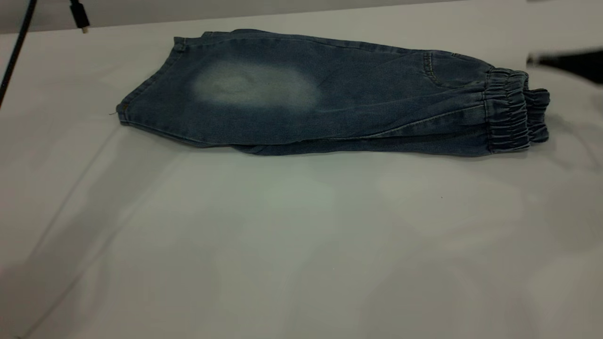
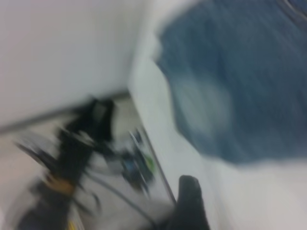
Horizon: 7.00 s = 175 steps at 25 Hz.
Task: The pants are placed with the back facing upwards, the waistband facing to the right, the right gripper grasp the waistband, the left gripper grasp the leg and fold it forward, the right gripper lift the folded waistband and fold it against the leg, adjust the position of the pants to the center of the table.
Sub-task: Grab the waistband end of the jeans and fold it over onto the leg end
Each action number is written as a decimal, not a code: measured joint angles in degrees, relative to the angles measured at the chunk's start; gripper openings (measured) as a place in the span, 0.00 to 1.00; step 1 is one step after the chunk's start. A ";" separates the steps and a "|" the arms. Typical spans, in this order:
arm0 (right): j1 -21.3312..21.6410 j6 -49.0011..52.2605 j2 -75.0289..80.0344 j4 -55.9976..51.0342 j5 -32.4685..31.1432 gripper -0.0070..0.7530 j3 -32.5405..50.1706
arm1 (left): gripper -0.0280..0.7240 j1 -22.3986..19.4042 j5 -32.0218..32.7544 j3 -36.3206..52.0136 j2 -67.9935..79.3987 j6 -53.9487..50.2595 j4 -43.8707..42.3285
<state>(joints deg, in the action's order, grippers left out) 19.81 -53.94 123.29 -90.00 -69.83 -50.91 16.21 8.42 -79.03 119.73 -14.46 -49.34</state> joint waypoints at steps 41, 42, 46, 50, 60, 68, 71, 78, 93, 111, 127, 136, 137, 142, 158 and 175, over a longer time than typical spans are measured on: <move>-0.73 -7.98 0.84 4.65 14.50 0.88 2.93 | 0.57 3.35 -1.03 0.05 0.00 -2.99 0.08; -1.25 -7.10 0.84 5.78 13.35 0.88 2.93 | 0.57 3.35 -1.03 0.05 0.00 -2.99 0.08; -5.06 -6.40 0.84 6.44 14.00 0.87 2.87 | 0.57 3.35 -1.03 0.05 0.00 -2.99 0.08; -8.74 -5.79 0.84 2.63 19.01 0.86 1.86 | 0.57 3.37 -0.45 0.05 0.00 -2.99 0.08; -9.05 1.55 0.84 -3.20 27.25 0.84 1.86 | 0.57 3.37 0.01 0.05 0.00 -2.99 0.14; -9.05 1.95 5.51 -9.57 22.67 0.81 1.86 | 0.57 3.37 0.06 0.05 0.00 -2.99 0.14; -9.05 -2.57 6.57 -10.31 20.57 0.80 1.79 | 0.57 3.37 0.18 0.05 0.00 -2.99 0.14; -9.01 -1.72 6.46 -10.49 25.40 0.78 0.33 | 0.57 3.37 0.67 0.05 0.00 -2.99 0.25; -8.94 -0.12 6.64 -9.87 34.90 0.37 -3.86 | 0.57 4.08 1.81 0.05 0.00 -4.08 0.25; -8.92 -9.71 -2.32 -9.39 24.83 0.12 -4.94 | 0.57 11.68 -4.39 0.10 4.94 -5.92 0.39; -8.98 -11.00 -13.80 -9.37 -0.04 0.12 -4.94 | 0.54 23.17 -14.81 -2.18 14.94 -11.97 -0.10; -8.98 -10.92 -15.99 -10.10 -0.29 0.12 -4.94 | 0.49 23.19 -6.93 -7.71 14.28 -13.95 -0.14; -8.98 -11.05 -15.94 -10.10 -0.29 0.12 -4.94 | 0.49 22.86 -4.60 -7.71 13.96 -13.88 -0.14; -8.98 -12.09 -15.88 -10.03 0.17 0.12 -4.94 | 0.49 20.91 2.12 -7.54 12.18 -12.20 -0.14; -8.98 -14.19 -15.85 -9.89 -0.14 0.12 -4.96 | 0.49 18.95 8.12 -7.45 16.53 14.46 27.00; -18.10 -17.05 -15.90 -9.86 -0.14 0.12 -5.01 | 0.48 16.76 11.33 -7.34 11.45 44.29 56.66</move>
<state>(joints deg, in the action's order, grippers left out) 1.71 -70.99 107.39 -99.85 -69.97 -55.92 32.97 19.75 -86.37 131.18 29.83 7.32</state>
